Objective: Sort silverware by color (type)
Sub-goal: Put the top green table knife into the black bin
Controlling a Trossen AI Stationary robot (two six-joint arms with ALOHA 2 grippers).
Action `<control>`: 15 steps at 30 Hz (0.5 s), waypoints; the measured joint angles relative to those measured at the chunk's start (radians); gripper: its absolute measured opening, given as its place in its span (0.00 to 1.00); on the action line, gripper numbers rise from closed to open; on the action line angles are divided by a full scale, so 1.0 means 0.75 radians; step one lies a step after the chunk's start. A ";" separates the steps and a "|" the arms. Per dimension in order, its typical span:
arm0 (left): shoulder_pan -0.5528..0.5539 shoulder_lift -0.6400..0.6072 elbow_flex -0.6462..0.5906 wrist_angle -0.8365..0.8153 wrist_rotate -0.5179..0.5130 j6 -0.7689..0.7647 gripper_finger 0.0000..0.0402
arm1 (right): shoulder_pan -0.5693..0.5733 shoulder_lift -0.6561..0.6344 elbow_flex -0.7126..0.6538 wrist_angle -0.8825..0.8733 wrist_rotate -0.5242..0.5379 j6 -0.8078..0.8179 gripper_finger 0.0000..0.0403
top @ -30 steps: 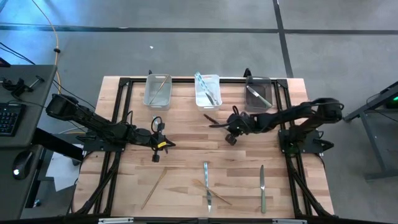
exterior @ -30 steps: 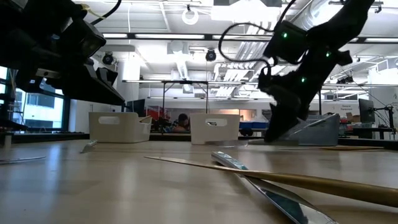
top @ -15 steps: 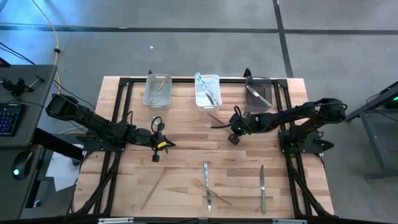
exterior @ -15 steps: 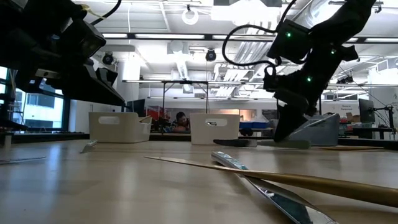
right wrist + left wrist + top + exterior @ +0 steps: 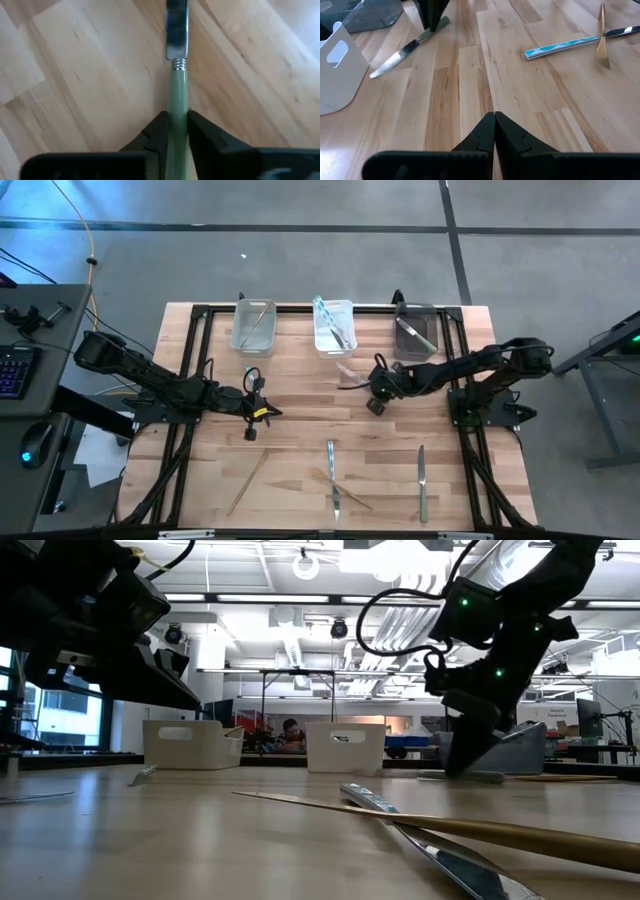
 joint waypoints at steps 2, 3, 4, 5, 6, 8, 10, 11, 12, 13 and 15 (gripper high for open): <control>0.000 0.000 0.000 0.000 0.000 0.000 0.00 | 0.000 0.000 -0.001 -0.005 -0.001 0.003 0.19; 0.000 0.000 0.000 0.000 0.000 0.000 0.00 | 0.000 0.000 -0.001 -0.005 -0.001 0.003 0.20; 0.000 0.000 0.000 0.000 0.000 0.000 0.00 | 0.000 0.000 -0.001 -0.005 -0.001 0.006 0.21; 0.000 0.000 0.000 0.000 0.000 0.000 0.00 | -0.001 0.000 -0.001 -0.008 -0.002 0.008 0.22; 0.000 0.000 0.000 0.000 0.000 0.000 0.00 | -0.002 0.000 -0.001 -0.013 -0.002 0.008 0.22; 0.000 0.000 0.000 0.000 0.000 0.000 0.00 | -0.003 0.000 -0.001 -0.022 -0.001 0.008 0.22; 0.000 0.000 0.000 0.000 0.000 0.000 0.00 | -0.012 0.000 -0.001 -0.028 -0.001 0.008 0.22; 0.000 0.000 0.000 0.000 0.000 0.000 0.00 | -0.018 0.000 -0.001 -0.028 -0.001 0.008 0.22; 0.000 0.000 0.000 0.000 0.000 -0.001 0.00 | -0.025 0.000 -0.001 -0.028 0.000 0.007 0.22; 0.000 0.000 0.000 0.000 0.000 -0.001 0.00 | -0.032 0.000 -0.001 -0.027 0.000 0.003 0.22; 0.000 0.000 0.000 0.000 0.000 -0.001 0.00 | -0.048 0.000 -0.001 -0.027 0.001 -0.005 0.23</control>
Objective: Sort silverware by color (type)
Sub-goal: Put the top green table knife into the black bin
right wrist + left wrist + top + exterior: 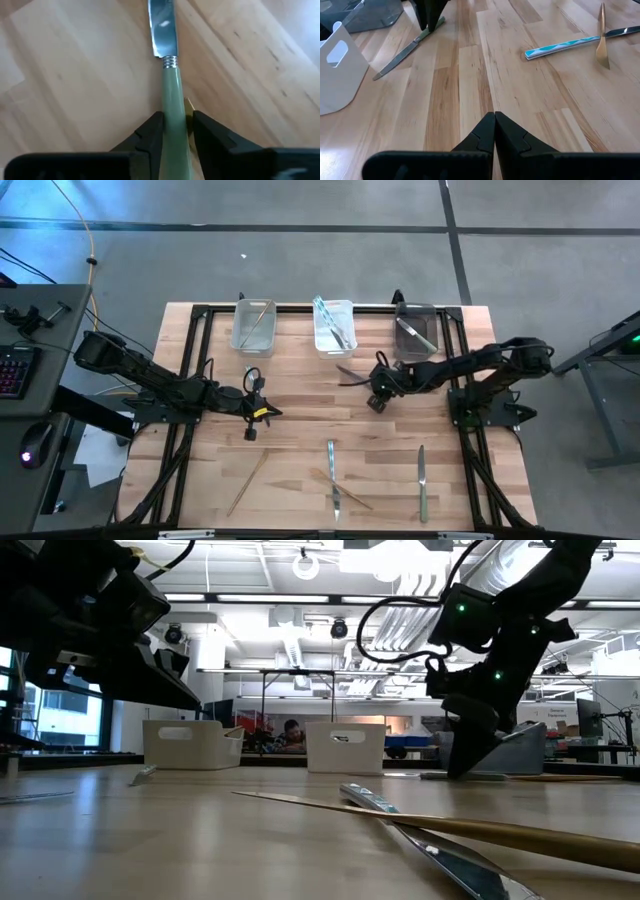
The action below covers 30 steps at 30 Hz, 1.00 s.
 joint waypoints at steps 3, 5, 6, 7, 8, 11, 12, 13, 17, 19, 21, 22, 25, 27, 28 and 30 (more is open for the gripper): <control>0.001 0.000 0.000 0.000 0.000 0.000 0.00 | -0.013 0.000 0.000 0.001 0.000 -0.053 0.23; 0.000 0.000 0.000 0.000 0.000 0.001 0.00 | -0.022 0.016 0.000 0.010 -0.005 -0.069 0.23; 0.000 0.000 0.000 0.000 0.000 0.001 0.00 | -0.028 0.026 0.001 0.016 -0.017 -0.080 0.22; 0.000 0.000 0.000 0.000 -0.001 0.001 0.00 | -0.032 0.047 0.004 0.029 -0.025 -0.090 0.22; 0.001 0.000 0.000 -0.001 0.000 0.001 0.00 | -0.035 0.067 0.006 0.042 -0.030 -0.100 0.21; 0.001 0.000 0.000 -0.001 0.000 0.000 0.00 | -0.040 0.124 0.010 0.085 -0.027 -0.133 0.17; 0.000 0.000 0.000 -0.001 0.000 0.000 0.00 | -0.041 0.134 0.010 0.108 -0.023 -0.139 0.16; 0.000 0.000 0.000 0.000 0.000 0.000 0.00 | -0.041 0.137 0.010 0.118 -0.023 -0.146 0.15; 0.000 0.000 0.000 0.000 0.000 0.000 0.00 | -0.041 0.135 0.007 0.149 -0.030 -0.173 0.10; 0.001 0.000 0.000 0.000 0.000 0.000 0.00 | -0.042 0.130 0.019 0.125 -0.037 -0.173 0.07; 0.000 0.000 0.000 -0.001 0.000 0.001 0.00 | -0.041 0.131 0.037 0.107 -0.038 -0.173 0.05; 0.000 0.000 0.000 -0.001 0.000 0.000 0.00 | -0.041 0.132 0.048 0.097 -0.040 -0.174 0.04; 0.001 0.000 0.000 -0.001 0.000 -0.001 0.00 | -0.032 0.134 0.096 0.074 -0.048 -0.189 0.03; 0.000 0.000 0.000 -0.001 0.000 -0.002 0.00 | -0.021 0.132 0.137 0.021 -0.049 -0.196 0.03; 0.000 0.000 0.000 -0.001 0.000 -0.002 0.00 | -0.013 0.132 0.161 -0.021 -0.048 -0.196 0.03; 0.000 0.000 0.000 -0.001 0.000 -0.002 0.00 | 0.005 0.133 0.213 -0.121 -0.029 -0.193 0.02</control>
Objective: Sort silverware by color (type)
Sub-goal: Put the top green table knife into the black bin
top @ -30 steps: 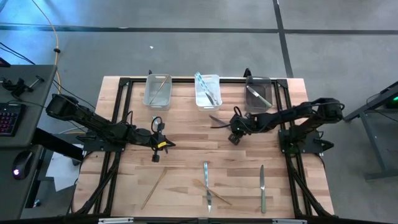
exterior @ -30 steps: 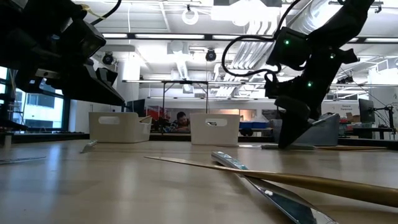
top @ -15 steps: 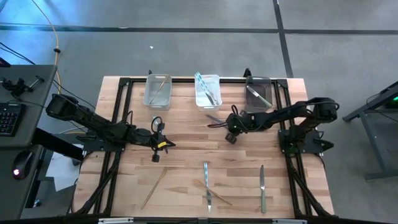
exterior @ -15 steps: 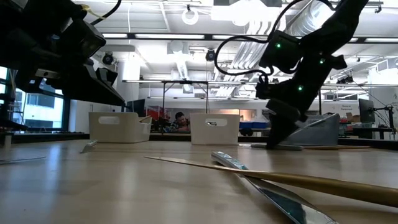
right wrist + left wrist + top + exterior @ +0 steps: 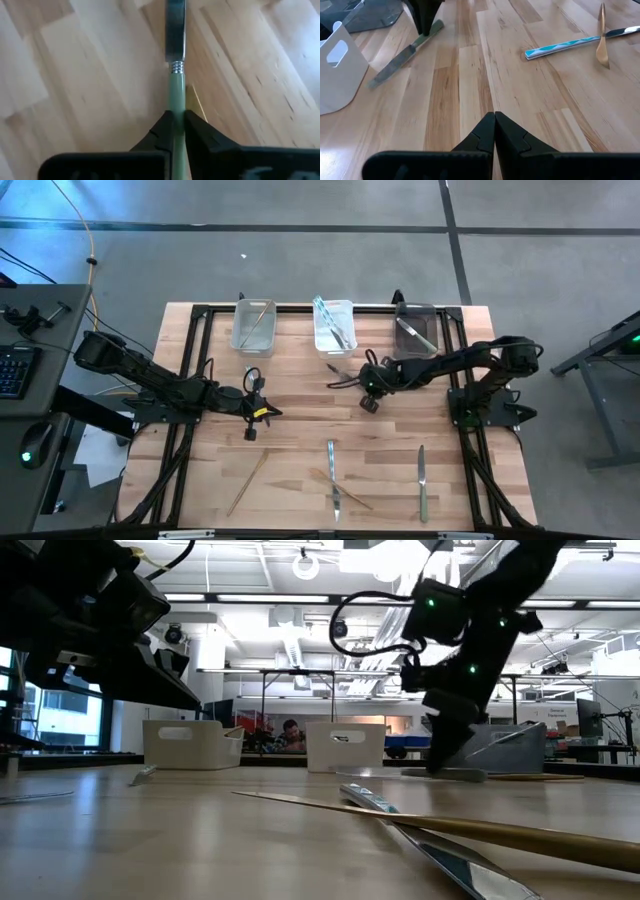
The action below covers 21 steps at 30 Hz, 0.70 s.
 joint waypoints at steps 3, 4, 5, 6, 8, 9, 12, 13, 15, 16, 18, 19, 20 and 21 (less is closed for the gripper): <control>0.000 0.000 0.000 -0.001 0.000 0.000 0.00 | 0.027 0.001 0.083 -0.149 0.038 0.025 0.02; 0.000 0.000 0.000 -0.001 0.000 0.000 0.00 | 0.036 0.001 0.105 -0.186 0.049 0.030 0.01; 0.000 0.000 0.000 -0.001 0.000 0.000 0.00 | 0.045 0.001 0.124 -0.229 0.067 0.037 0.01; 0.000 0.000 0.000 -0.001 0.000 0.000 0.00 | 0.053 0.001 0.141 -0.270 0.082 0.048 0.00; 0.000 0.000 0.000 -0.001 0.000 -0.001 0.00 | 0.067 0.000 0.158 -0.305 0.098 0.060 0.00; 0.000 0.000 0.000 -0.001 0.000 0.000 0.00 | 0.072 -0.001 0.159 -0.306 0.098 0.068 0.00; 0.000 0.000 0.000 -0.001 0.000 0.001 0.00 | 0.091 -0.001 0.149 -0.309 0.097 0.097 0.00; 0.000 0.000 0.000 -0.001 0.000 0.000 0.00 | 0.099 -0.001 0.139 -0.308 0.098 0.109 0.00; 0.000 0.000 0.000 -0.001 0.000 0.001 0.00 | 0.116 -0.001 0.117 -0.309 0.098 0.135 0.00; 0.000 0.000 0.000 -0.001 0.000 0.001 0.00 | 0.126 -0.001 0.105 -0.308 0.098 0.145 0.00; 0.000 0.000 0.000 -0.001 0.000 0.001 0.00 | 0.147 -0.001 0.080 -0.307 0.100 0.174 0.00; 0.000 0.000 0.000 -0.001 0.000 0.001 0.00 | 0.159 -0.004 0.069 -0.304 0.109 0.190 0.00; 0.000 0.000 0.000 -0.001 0.000 0.001 0.00 | 0.170 -0.007 0.061 -0.300 0.115 0.206 0.00; 0.000 0.000 0.000 -0.001 0.000 0.001 0.00 | 0.180 -0.008 0.053 -0.298 0.122 0.220 0.00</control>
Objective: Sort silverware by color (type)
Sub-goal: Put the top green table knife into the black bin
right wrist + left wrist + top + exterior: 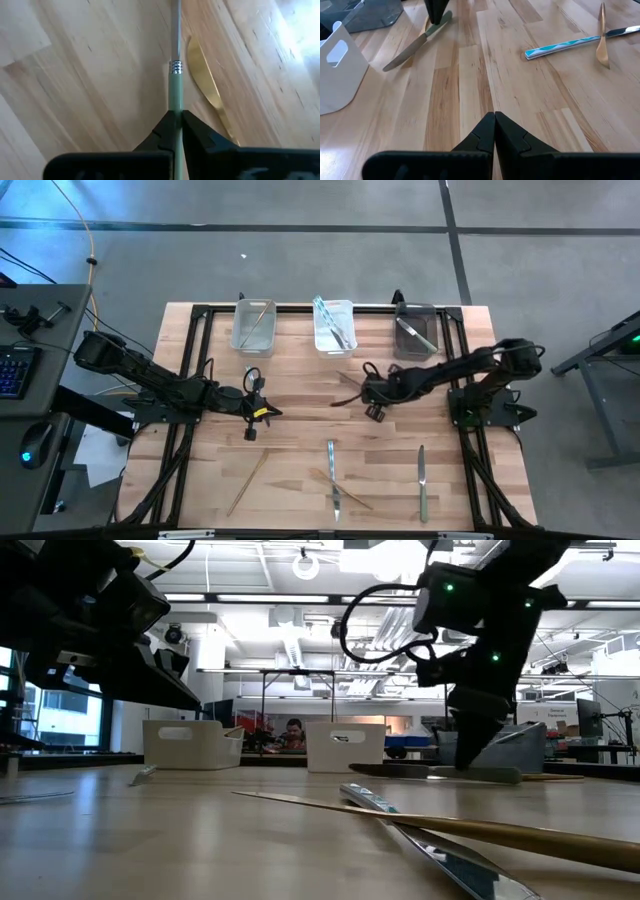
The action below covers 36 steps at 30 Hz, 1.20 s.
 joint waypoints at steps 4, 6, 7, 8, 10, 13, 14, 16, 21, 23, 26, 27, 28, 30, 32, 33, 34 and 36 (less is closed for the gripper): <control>0.000 0.000 0.000 0.000 0.000 0.001 0.00 | 0.029 -0.001 -0.005 -0.013 -0.003 0.062 0.01; 0.000 0.000 0.000 0.000 0.000 0.000 0.00 | 0.031 0.001 -0.006 -0.018 -0.019 0.091 0.02; -0.001 0.000 0.000 0.000 0.000 0.000 0.00 | 0.031 0.002 -0.007 -0.021 -0.034 0.102 0.04; -0.001 0.000 0.000 0.000 0.000 0.000 0.00 | 0.031 0.002 -0.008 -0.025 -0.052 0.112 0.05; -0.001 0.000 0.000 0.000 0.000 -0.001 0.00 | 0.028 0.004 -0.011 -0.033 -0.074 0.132 0.09; 0.000 0.000 0.000 0.000 0.000 -0.001 0.00 | 0.027 0.004 -0.011 -0.037 -0.083 0.156 0.15; 0.000 0.000 0.000 0.000 0.000 -0.001 0.00 | 0.027 0.004 -0.011 -0.039 -0.077 0.157 0.17; 0.000 0.000 0.000 0.000 0.000 0.000 0.00 | 0.027 0.004 -0.011 -0.046 -0.046 0.161 0.19; -0.001 0.000 0.000 0.000 0.000 -0.001 0.00 | 0.027 0.004 -0.011 -0.062 0.033 0.155 0.21; -0.001 0.000 0.000 0.000 0.000 -0.001 0.00 | 0.027 0.004 -0.011 -0.066 0.048 0.153 0.21; -0.001 0.000 0.000 0.000 0.000 -0.001 0.00 | 0.027 0.004 -0.011 -0.065 0.039 0.127 0.23; 0.000 0.000 0.000 0.000 0.000 -0.001 0.00 | 0.027 0.004 -0.011 -0.066 0.028 0.122 0.24; 0.000 0.000 0.000 0.000 0.000 -0.001 0.00 | 0.027 0.004 -0.009 -0.072 0.021 0.117 0.26; -0.001 0.000 0.000 0.000 0.000 -0.001 0.00 | 0.027 0.004 0.003 -0.120 0.013 0.114 0.31; 0.000 0.000 0.000 0.000 0.000 -0.001 0.00 | 0.027 0.004 0.023 -0.182 0.011 0.114 0.35; 0.000 0.000 0.000 0.000 0.000 -0.001 0.00 | 0.027 0.004 0.032 -0.215 0.006 0.115 0.38; 0.000 0.000 0.000 0.000 0.000 -0.001 0.00 | 0.027 0.004 0.040 -0.250 -0.006 0.109 0.40; 0.000 0.000 0.000 0.000 0.000 -0.001 0.00 | 0.027 0.004 0.047 -0.309 -0.035 0.085 0.43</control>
